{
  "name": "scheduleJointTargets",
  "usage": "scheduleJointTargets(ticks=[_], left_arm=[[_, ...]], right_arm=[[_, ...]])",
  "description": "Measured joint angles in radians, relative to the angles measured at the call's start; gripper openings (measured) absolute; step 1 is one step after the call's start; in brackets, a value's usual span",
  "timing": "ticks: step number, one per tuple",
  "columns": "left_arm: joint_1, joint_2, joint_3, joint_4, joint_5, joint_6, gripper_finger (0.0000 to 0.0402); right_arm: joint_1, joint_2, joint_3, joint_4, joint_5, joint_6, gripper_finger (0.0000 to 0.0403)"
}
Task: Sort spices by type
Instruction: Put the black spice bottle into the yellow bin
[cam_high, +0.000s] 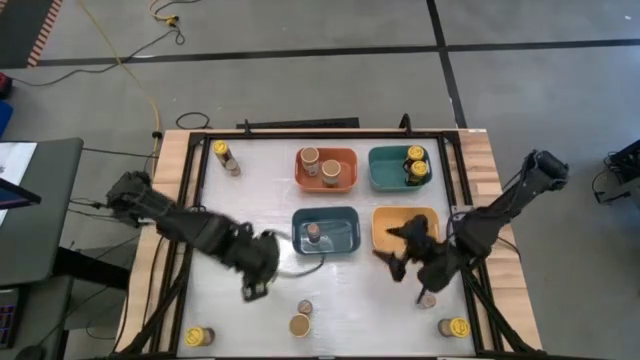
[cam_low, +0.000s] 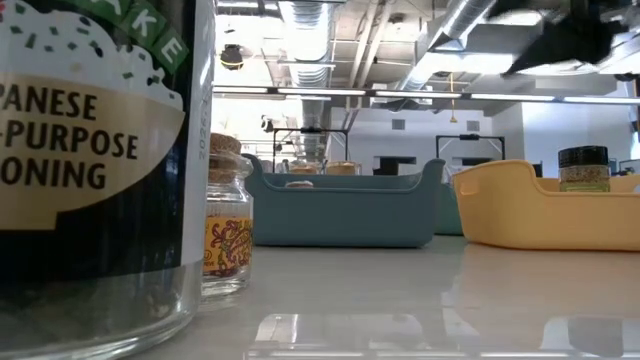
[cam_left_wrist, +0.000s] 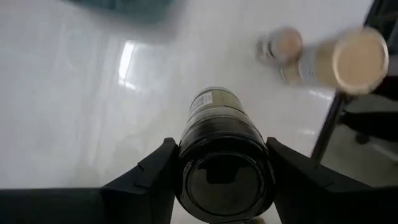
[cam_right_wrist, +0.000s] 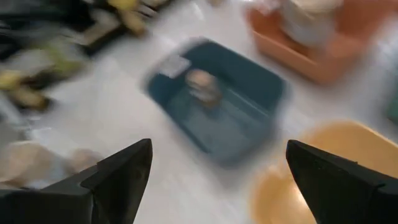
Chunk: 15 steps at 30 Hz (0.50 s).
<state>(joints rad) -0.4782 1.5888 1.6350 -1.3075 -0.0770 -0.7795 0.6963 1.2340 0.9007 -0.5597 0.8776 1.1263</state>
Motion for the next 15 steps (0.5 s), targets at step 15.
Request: scheduleJointTargets(ticks=[15], left_arm=[[0.317, 0.194, 0.312, 0.086, -0.008, 0.038, 0.0196]], right_arm=[[-0.106, 0.294, 0.001, 0.773, 0.042, -0.753, 0.0397]])
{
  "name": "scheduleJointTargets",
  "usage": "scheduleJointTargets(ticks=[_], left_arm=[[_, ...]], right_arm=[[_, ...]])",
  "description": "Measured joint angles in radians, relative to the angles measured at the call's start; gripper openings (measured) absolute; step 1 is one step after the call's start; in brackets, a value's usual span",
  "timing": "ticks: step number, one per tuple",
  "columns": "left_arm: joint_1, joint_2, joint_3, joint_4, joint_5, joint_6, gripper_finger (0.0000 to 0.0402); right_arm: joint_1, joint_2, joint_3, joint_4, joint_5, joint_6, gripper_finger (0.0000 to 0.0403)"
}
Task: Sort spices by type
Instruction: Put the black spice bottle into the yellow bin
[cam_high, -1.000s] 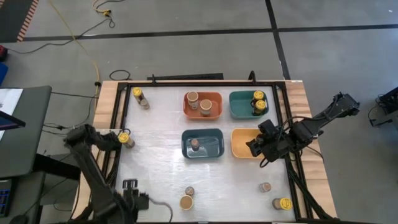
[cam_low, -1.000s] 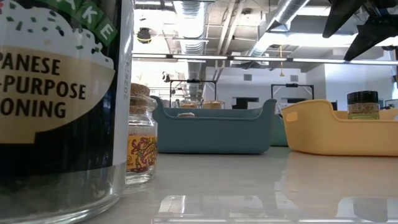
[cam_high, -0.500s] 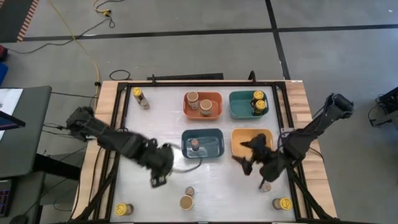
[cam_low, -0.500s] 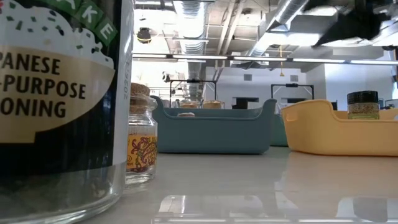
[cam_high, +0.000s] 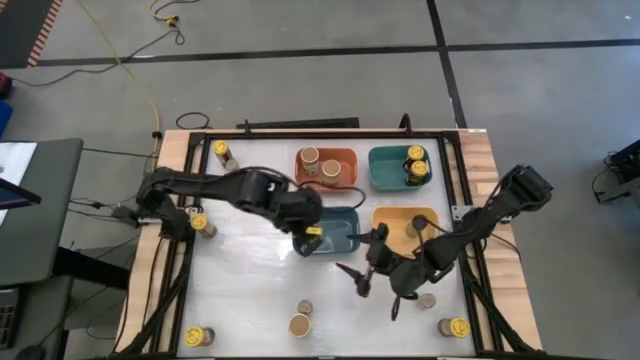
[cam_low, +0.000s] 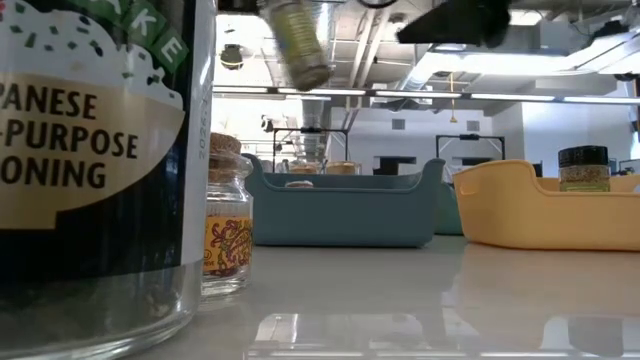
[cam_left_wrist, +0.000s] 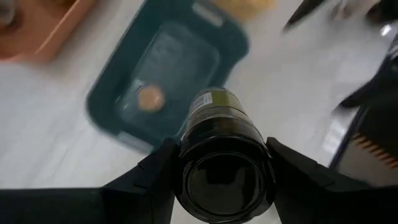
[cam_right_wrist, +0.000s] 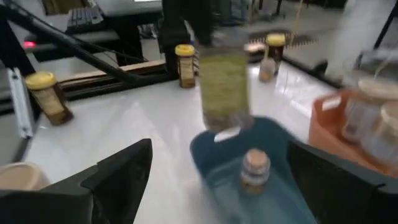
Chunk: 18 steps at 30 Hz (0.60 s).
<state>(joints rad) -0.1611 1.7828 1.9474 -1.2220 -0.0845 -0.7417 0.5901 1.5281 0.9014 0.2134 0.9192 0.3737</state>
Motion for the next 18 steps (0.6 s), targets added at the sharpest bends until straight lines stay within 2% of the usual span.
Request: scheduleJointTargets(ticks=[3, 10, 18], left_arm=[[0.019, 0.07, 0.095, 0.002, 0.003, -0.038, 0.0196], [0.029, 0.202, 0.274, -0.026, 0.003, -0.029, 0.0196], [0.03, 0.25, 0.338, -0.037, 0.007, -0.032, 0.0196]], right_arm=[[-0.024, 0.038, 0.024, 0.013, 0.008, -0.091, 0.0397], [-0.079, 0.064, 0.062, -0.001, 0.036, -0.12, 0.0397], [-0.099, 0.054, 0.064, -0.088, 0.072, -0.117, 0.0377]])
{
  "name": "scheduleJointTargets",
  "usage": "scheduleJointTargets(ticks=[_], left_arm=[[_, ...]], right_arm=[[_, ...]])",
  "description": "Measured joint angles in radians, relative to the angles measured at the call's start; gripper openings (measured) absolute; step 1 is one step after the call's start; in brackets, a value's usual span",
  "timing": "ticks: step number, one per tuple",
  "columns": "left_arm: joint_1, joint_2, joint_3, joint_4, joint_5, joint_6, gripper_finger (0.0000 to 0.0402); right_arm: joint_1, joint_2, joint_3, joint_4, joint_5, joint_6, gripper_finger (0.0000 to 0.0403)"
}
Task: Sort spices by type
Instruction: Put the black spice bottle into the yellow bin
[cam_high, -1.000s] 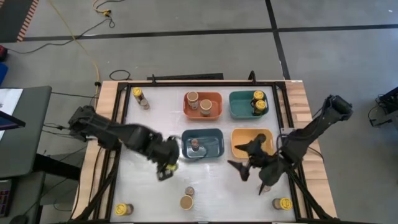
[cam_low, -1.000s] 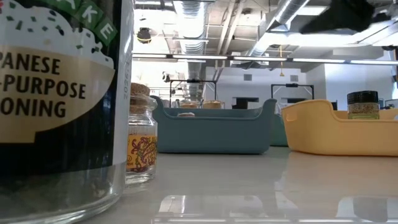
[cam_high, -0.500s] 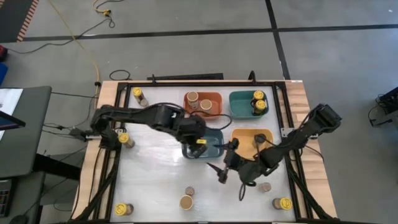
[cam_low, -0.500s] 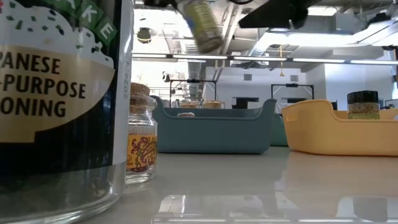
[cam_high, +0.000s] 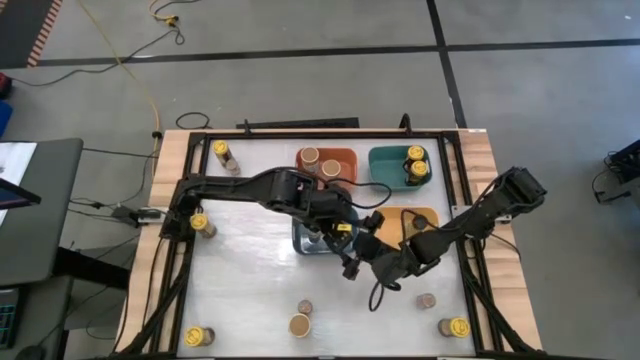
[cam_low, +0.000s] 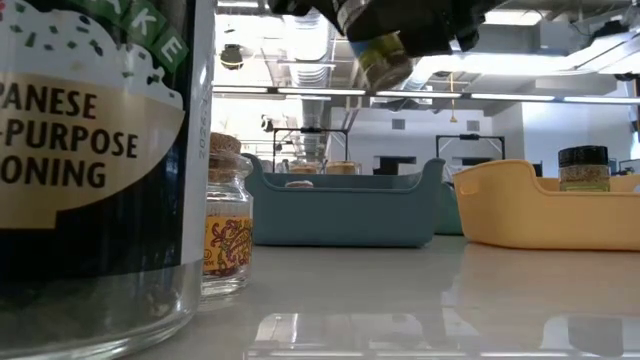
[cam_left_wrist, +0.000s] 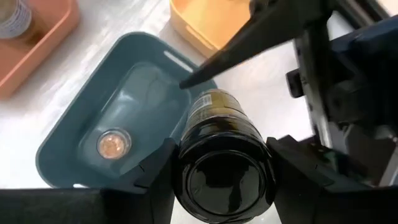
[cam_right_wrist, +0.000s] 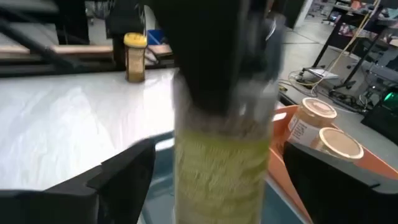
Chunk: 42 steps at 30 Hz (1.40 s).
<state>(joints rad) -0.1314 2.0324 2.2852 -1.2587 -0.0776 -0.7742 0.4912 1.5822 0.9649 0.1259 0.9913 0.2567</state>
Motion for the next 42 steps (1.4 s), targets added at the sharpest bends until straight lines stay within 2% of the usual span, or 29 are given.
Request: scheduleJointTargets(ticks=[7, 15, 22, 30, 36, 42], left_arm=[[0.0, -0.004, 0.0, 0.001, 0.0, -0.013, 0.0196], [0.0, -0.004, 0.0, 0.056, 0.003, -0.027, 0.0197], [0.0, -0.004, 0.0, 0.066, 0.005, -0.045, 0.0262], [0.002, -0.004, 0.0, 0.071, -0.017, -0.037, 0.0279], [0.01, -0.003, 0.0, 0.086, -0.033, 0.044, 0.0283], [0.022, -0.002, 0.0, 0.119, -0.033, 0.098, 0.0326]], right_arm=[[0.0, 0.002, 0.0, -0.021, 0.0, 0.038, 0.0346], [0.003, 0.002, 0.0, -0.022, 0.0, 0.039, 0.0257], [0.019, 0.003, 0.0, -0.031, -0.002, 0.042, 0.0153], [0.037, 0.001, 0.0, -0.056, -0.001, 0.054, 0.015], [0.054, -0.05, 0.0, -0.208, -0.001, 0.189, 0.0158], [0.08, -0.115, 0.0, -0.351, -0.008, 0.306, 0.0157]])
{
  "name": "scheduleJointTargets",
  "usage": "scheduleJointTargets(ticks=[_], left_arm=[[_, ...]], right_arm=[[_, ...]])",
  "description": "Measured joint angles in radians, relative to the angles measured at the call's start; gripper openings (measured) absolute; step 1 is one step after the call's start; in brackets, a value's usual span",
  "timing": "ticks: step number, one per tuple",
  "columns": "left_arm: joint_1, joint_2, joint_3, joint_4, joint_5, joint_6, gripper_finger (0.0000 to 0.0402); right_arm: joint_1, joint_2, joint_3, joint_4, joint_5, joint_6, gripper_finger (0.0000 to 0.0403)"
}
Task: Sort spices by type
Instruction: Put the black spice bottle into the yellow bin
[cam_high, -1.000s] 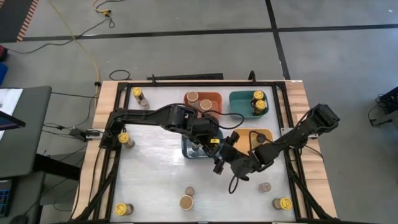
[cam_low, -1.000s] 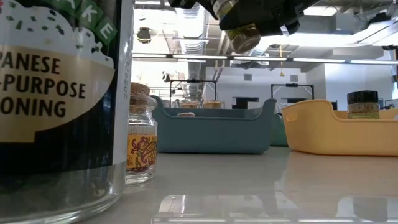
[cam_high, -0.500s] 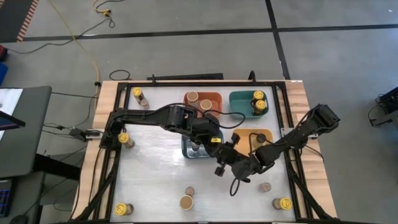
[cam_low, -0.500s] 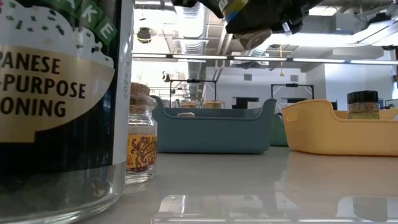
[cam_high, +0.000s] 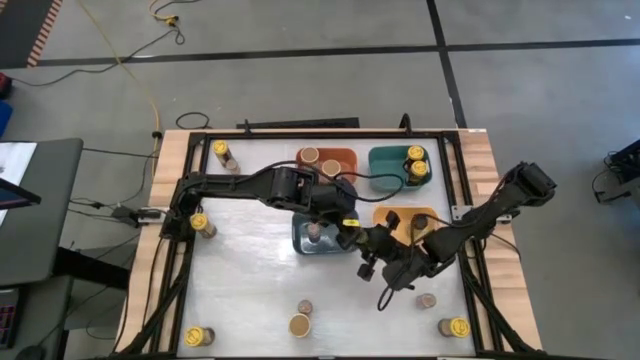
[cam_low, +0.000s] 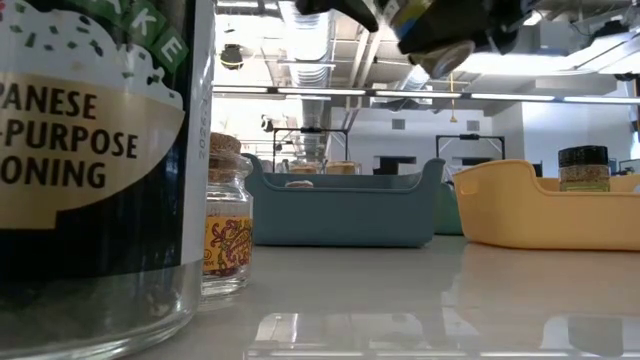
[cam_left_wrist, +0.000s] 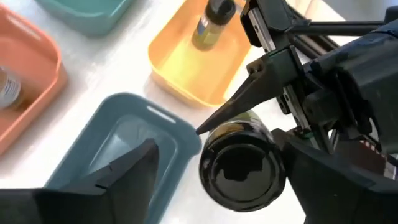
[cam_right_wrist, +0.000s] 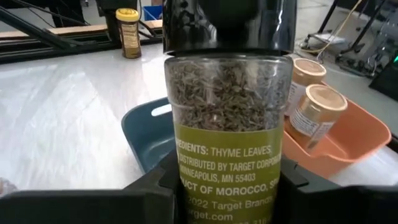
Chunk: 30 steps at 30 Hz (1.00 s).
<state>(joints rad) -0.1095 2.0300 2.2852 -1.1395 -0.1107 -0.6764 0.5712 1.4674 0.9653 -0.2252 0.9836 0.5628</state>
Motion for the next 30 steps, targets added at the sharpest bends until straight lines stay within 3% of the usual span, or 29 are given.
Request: scheduleJointTargets(ticks=[6, 8, 13, 16, 18, 21, 24, 27, 30], left_arm=[[0.028, -0.005, 0.0, 0.055, 0.078, 0.034, 0.0372], [0.023, -0.022, -0.002, 0.032, 0.04, 0.069, 0.0374], [-0.061, -0.105, -0.005, -0.034, -0.267, 0.086, 0.0375], [-0.129, -0.174, -0.056, -0.138, -0.519, -0.01, 0.0375], [-0.165, -0.218, -0.112, -0.206, -0.616, -0.101, 0.0375], [-0.219, -0.297, -0.253, -0.241, -0.69, -0.243, 0.0375], [-0.27, -0.397, -0.466, -0.14, -0.744, -0.33, 0.0375], [-0.312, -0.513, -0.726, 0.137, -0.75, -0.295, 0.0375], [-0.338, -0.642, -0.992, 0.541, -0.694, -0.146, 0.0375]], right_arm=[[0.029, -0.055, 0.0, -0.132, 0.005, 0.151, 0.0157], [0.04, -0.073, -0.001, -0.177, 0.01, 0.233, 0.0157], [0.079, -0.125, -0.001, -0.297, 0.019, 0.41, 0.0157], [0.113, -0.149, -0.001, -0.354, 0.057, 0.488, 0.0157], [0.138, -0.163, -0.001, -0.384, 0.078, 0.533, 0.0157], [0.163, -0.173, -0.001, -0.388, 0.097, 0.566, 0.0157], [0.17, -0.174, -0.001, -0.371, 0.101, 0.566, 0.0157], [0.16, -0.172, -0.001, -0.346, 0.103, 0.566, 0.0157], [0.14, -0.172, -0.001, -0.309, 0.103, 0.549, 0.0157]])
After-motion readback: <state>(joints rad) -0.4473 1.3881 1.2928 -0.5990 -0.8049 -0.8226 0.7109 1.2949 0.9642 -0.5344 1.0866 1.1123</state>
